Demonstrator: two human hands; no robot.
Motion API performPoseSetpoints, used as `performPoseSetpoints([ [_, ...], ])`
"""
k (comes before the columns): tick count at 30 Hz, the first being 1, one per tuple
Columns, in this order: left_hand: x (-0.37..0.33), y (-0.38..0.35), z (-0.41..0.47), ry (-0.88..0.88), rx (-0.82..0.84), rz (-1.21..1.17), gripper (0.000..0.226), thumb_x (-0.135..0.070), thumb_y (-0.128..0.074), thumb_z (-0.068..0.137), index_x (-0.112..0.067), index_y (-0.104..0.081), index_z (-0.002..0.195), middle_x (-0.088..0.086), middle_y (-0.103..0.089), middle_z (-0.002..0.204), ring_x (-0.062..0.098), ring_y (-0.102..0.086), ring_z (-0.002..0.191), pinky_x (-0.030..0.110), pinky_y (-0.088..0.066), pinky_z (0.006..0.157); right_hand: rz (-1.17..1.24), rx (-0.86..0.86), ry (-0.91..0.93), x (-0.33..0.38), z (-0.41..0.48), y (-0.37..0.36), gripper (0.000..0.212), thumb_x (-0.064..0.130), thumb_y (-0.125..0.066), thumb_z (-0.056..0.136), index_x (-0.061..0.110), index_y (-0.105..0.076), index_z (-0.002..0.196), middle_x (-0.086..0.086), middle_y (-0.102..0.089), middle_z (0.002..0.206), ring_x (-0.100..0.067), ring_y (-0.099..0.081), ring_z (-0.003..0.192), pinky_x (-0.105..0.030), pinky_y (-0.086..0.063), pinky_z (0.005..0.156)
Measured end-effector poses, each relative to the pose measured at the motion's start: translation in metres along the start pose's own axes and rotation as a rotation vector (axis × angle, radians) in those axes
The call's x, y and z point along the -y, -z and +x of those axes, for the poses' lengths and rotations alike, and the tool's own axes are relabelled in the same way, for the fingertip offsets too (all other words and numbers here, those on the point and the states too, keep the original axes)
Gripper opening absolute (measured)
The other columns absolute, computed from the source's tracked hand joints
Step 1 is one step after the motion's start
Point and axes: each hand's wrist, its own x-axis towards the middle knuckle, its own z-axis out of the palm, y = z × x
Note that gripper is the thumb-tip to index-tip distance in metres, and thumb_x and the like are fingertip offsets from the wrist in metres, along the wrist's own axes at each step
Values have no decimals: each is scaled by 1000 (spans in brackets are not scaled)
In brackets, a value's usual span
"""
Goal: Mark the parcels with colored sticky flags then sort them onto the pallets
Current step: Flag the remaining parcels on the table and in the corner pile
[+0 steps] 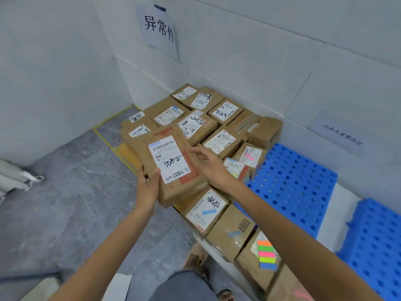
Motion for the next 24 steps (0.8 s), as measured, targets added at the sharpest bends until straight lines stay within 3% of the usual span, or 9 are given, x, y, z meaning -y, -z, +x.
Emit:
performPoseSetpoints([
  [3, -27, -15, -24, -188, 94, 83, 46, -31, -50, 96, -25, -38, 140, -2, -59, 124, 14, -59, 107, 24, -47, 79, 66, -168, 97, 26, -33, 34, 26, -2, -56, 87, 8, -58, 112, 9, -51, 97, -4, -48, 90, -11, -42, 80],
  [7, -46, -68, -67, -227, 344, 104, 51, -25, -53, 95, -25, -35, 143, -4, -55, 127, 12, -57, 109, 19, -49, 75, 141, -392, 157, 21, -91, 88, 31, 7, -63, 84, 17, -47, 109, 3, -51, 113, -13, -51, 104, -16, -46, 81],
  [10, -33, -111, -103, -216, 535, 175, 53, -28, -56, 94, -24, -35, 142, 1, -56, 128, 19, -58, 110, 35, -53, 86, 62, -485, 110, -2, -150, 124, 42, 15, -56, 84, 36, -46, 118, 7, -45, 129, -15, -44, 123, -42, -46, 98],
  [12, -16, -135, -125, -164, 668, 247, 57, -30, -59, 91, -22, -34, 142, 7, -55, 131, 24, -57, 114, 41, -51, 90, -15, -552, 25, -23, -193, 142, 45, 14, -52, 86, 47, -47, 116, 19, -43, 125, -16, -37, 128, -47, -37, 106],
  [14, 4, -154, -147, -74, 812, 316, 56, -28, -62, 90, -19, -35, 138, 8, -54, 131, 23, -58, 111, 38, -52, 83, -23, -609, -58, -44, -237, 153, 48, 8, -50, 89, 47, -47, 117, 26, -41, 121, -15, -36, 129, -43, -35, 109],
  [17, 36, -173, -175, 60, 982, 519, 52, -31, -62, 89, -16, -36, 133, 11, -58, 123, 24, -61, 101, 40, -54, 82, -4, -670, -192, -78, -292, 155, 44, 1, -49, 91, 29, -47, 126, 4, -43, 134, -15, -44, 121, -25, -47, 96],
  [20, 67, -181, -186, 104, 1125, 715, 43, -36, -50, 95, -14, -39, 131, 8, -56, 124, 26, -59, 109, 39, -52, 86, 28, -693, -331, -110, -329, 141, 42, 4, -50, 93, 34, -45, 122, 1, -39, 142, -19, -48, 121, -29, -50, 92],
  [23, 95, -182, -180, 93, 1235, 746, 26, -32, -41, 100, -12, -52, 113, 6, -56, 125, 21, -60, 103, 36, -51, 86, 20, -719, -353, -128, -353, 123, 41, 3, -49, 94, 27, -42, 125, 6, -37, 140, 0, -45, 113, -1, -42, 79],
  [24, 104, -182, -175, 46, 1244, 742, 20, -26, -42, 100, -12, -55, 105, 7, -59, 122, 20, -61, 99, 35, -50, 87, -2, -735, -358, -132, -358, 119, 41, 3, -50, 94, 25, -41, 128, 8, -36, 138, 7, -42, 109, 2, -39, 80],
])
